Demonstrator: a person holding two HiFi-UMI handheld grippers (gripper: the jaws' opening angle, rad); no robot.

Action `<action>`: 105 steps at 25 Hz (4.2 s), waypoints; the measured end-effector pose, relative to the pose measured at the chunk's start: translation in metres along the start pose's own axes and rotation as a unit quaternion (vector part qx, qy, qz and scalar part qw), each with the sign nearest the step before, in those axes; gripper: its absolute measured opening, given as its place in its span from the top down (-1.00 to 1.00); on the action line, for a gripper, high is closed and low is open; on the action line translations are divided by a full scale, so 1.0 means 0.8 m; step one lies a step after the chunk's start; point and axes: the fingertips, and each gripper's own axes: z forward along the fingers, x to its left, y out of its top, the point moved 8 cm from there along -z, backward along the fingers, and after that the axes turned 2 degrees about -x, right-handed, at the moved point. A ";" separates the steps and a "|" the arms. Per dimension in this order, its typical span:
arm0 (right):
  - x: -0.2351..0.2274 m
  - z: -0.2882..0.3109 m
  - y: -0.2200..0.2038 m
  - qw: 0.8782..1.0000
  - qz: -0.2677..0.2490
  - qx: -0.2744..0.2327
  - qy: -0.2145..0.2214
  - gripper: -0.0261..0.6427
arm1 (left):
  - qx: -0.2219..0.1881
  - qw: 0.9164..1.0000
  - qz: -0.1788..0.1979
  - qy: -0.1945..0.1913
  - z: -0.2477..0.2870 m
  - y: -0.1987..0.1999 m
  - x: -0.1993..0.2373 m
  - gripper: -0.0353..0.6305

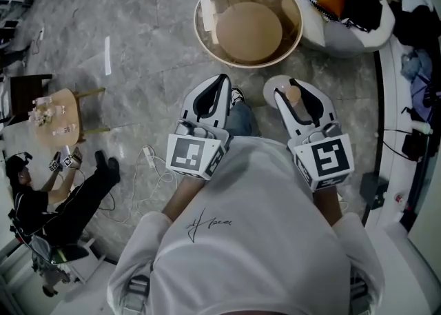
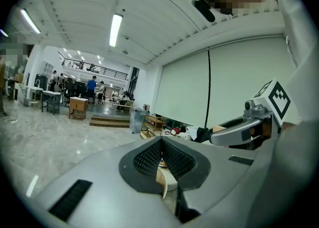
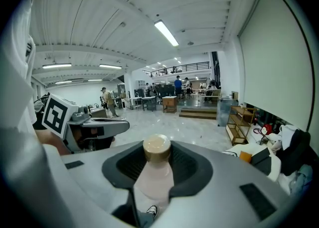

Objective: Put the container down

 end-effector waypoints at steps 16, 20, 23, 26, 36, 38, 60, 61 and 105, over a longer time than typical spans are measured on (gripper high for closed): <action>-0.037 0.101 0.062 1.000 -0.006 -0.010 -0.017 0.50 | -0.005 1.000 0.004 -0.016 0.077 0.037 0.093 0.84; -0.036 0.113 0.067 1.000 -0.005 -0.008 -0.019 0.50 | -0.011 1.000 -0.003 -0.017 0.082 0.034 0.108 0.84; -0.037 0.124 0.069 1.000 -0.005 -0.007 -0.020 0.50 | -0.014 1.000 -0.003 -0.024 0.089 0.034 0.116 0.84; -0.039 0.134 0.071 1.000 -0.007 -0.003 -0.018 0.50 | -0.018 1.000 -0.002 -0.025 0.092 0.037 0.123 0.84; -0.046 0.168 0.079 1.000 -0.019 -0.011 -0.001 0.50 | -0.005 1.000 -0.006 -0.005 0.096 0.031 0.138 0.84; -0.053 0.176 0.081 1.000 -0.020 -0.012 -0.001 0.50 | -0.002 1.000 -0.006 -0.004 0.103 0.031 0.140 0.84; -0.115 0.263 0.056 0.999 -0.011 0.015 0.042 0.50 | 0.034 0.998 -0.043 0.015 0.207 0.004 0.169 0.84; -0.119 0.266 0.054 0.999 -0.010 0.016 0.045 0.50 | 0.036 0.998 -0.043 0.018 0.211 0.002 0.169 0.84; -0.221 0.393 -0.055 0.993 0.024 0.083 0.086 0.50 | 0.125 0.989 -0.066 0.042 0.335 -0.120 0.184 0.84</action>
